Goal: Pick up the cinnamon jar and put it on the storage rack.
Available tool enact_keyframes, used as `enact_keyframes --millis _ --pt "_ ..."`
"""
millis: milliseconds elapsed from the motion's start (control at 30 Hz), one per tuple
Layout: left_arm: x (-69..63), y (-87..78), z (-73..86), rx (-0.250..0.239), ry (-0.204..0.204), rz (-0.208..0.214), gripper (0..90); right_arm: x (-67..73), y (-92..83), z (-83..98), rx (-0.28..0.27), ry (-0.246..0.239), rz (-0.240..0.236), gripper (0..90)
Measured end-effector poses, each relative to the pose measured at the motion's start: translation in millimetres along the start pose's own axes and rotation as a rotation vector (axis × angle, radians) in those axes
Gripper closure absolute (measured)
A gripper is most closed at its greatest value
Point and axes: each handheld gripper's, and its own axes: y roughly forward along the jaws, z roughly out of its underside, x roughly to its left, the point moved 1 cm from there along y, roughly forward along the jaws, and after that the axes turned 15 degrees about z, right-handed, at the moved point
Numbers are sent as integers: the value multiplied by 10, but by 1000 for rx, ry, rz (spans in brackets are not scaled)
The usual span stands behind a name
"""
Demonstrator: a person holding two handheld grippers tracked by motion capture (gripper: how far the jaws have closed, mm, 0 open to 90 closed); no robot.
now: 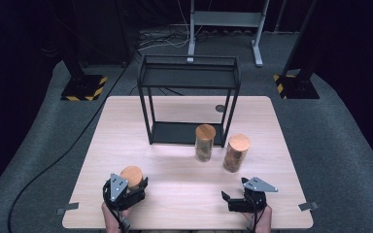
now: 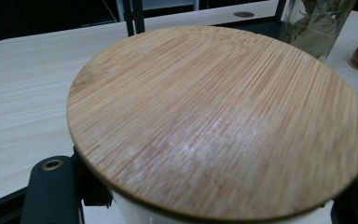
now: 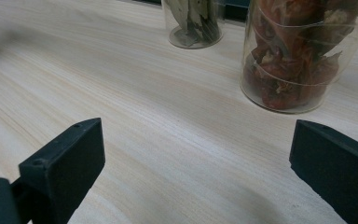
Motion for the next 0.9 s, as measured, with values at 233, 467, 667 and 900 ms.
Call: enact_keyframes --millis 233,467,667,900 --pt "-5 56 -34 0 2 7 252 -3 -3 1 -4 2 -2 25" --pt "-12 122 -51 3 7 16 252 1 -4 2 -4 -2 -4 25" --pt "-12 164 -85 4 9 21 252 3 -1 1 -1 -3 -5 25" --pt "-11 224 -112 2 3 31 252 1 -5 2 -5 -2 -4 25"
